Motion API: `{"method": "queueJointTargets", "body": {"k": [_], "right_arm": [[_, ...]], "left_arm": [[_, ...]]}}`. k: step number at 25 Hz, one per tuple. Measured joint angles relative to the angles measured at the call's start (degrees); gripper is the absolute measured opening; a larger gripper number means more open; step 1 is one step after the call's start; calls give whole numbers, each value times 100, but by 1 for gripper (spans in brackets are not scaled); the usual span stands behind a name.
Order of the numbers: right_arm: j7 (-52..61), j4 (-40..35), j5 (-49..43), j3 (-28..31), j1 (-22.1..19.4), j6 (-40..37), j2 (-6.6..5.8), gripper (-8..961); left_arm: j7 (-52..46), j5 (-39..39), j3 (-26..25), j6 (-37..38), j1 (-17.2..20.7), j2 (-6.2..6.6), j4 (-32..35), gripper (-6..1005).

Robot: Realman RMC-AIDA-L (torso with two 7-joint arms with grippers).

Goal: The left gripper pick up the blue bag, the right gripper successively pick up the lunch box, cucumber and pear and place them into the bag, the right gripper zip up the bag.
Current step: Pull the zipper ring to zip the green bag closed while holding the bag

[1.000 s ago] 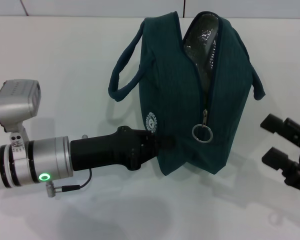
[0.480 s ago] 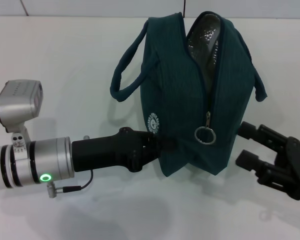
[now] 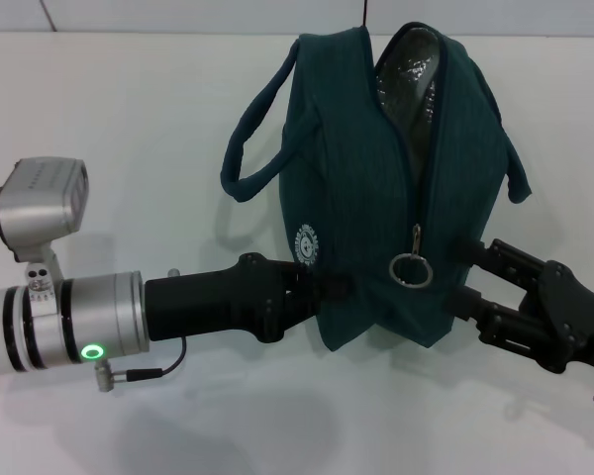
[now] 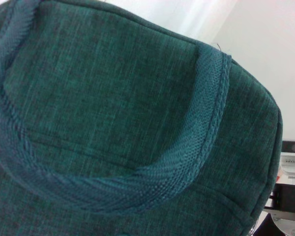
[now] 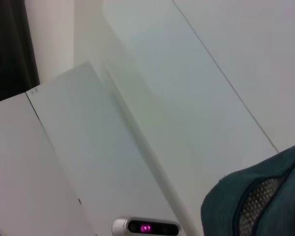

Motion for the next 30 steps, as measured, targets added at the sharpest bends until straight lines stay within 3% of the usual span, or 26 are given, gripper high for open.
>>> {"method": "queueJointTargets", "body": {"k": [30], "right_arm": [[204, -13, 1, -355, 274, 306, 18, 722]], "left_arm": [[0, -39, 0, 0, -29, -10, 0, 56]]}}
